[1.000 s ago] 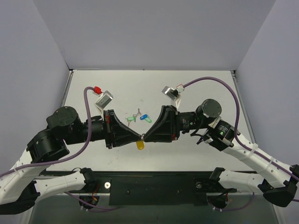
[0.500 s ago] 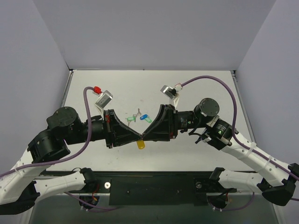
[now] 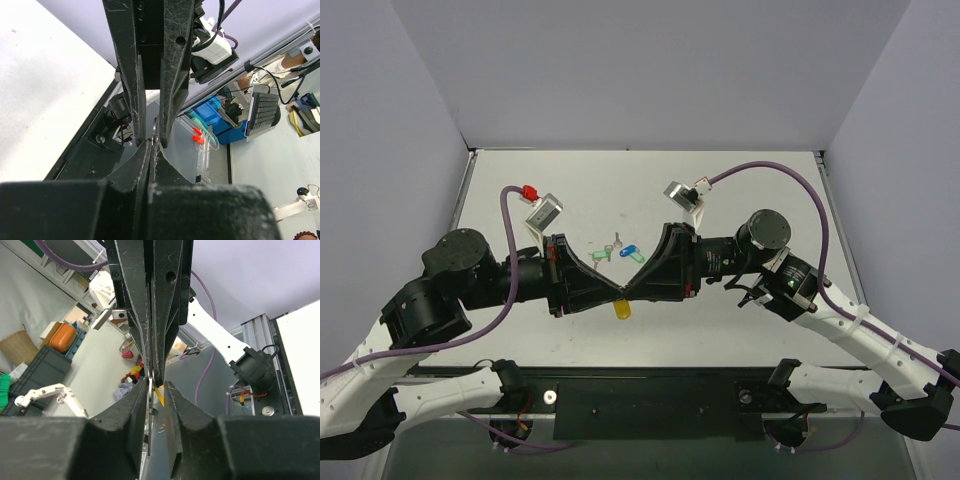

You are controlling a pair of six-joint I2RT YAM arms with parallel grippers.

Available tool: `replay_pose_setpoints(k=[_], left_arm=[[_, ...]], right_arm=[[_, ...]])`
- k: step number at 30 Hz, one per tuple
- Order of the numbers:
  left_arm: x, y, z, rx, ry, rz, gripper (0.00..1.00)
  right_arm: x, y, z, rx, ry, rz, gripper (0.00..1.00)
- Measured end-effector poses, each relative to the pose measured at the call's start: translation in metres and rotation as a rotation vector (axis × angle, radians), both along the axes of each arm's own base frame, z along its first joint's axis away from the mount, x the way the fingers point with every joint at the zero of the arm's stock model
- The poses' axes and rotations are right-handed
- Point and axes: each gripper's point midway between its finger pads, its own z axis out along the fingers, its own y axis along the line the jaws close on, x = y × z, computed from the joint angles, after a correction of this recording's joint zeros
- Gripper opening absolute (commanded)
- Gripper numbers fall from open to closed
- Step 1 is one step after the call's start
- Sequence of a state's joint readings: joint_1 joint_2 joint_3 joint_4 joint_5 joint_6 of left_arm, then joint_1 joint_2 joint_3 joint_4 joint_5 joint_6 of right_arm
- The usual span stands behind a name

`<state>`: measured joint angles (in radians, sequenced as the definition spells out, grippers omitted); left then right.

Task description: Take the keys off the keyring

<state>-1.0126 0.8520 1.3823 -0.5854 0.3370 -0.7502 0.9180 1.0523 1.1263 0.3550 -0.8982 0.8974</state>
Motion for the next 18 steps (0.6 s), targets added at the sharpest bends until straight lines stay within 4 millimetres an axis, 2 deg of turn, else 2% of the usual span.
replay_pose_setpoints(k=[2, 4, 7, 10, 18], left_arm=[[0.0, 0.0, 0.0, 0.0, 0.0, 0.0, 0.0], [0.0001, 0.0, 0.0001, 0.0, -0.001, 0.0, 0.0], [0.0002, -0.0001, 0.0, 0.0, 0.0, 0.0, 0.0], [0.0006, 0.0, -0.0003, 0.001, 0.0, 0.003, 0.0], [0.0021, 0.0001, -0.0003, 0.001, 0.001, 0.011, 0.0]], right_arm=[[0.0, 0.0001, 0.0001, 0.0, 0.001, 0.0, 0.22], [0.0001, 0.0001, 0.0, 0.0, 0.0, -0.001, 0.2], [0.0002, 0.0001, 0.0, 0.0, -0.001, -0.001, 0.08], [0.0002, 0.0001, 0.0002, 0.001, 0.0, -0.002, 0.01], [0.0007, 0.0001, 0.0004, 0.002, -0.001, -0.005, 0.0]])
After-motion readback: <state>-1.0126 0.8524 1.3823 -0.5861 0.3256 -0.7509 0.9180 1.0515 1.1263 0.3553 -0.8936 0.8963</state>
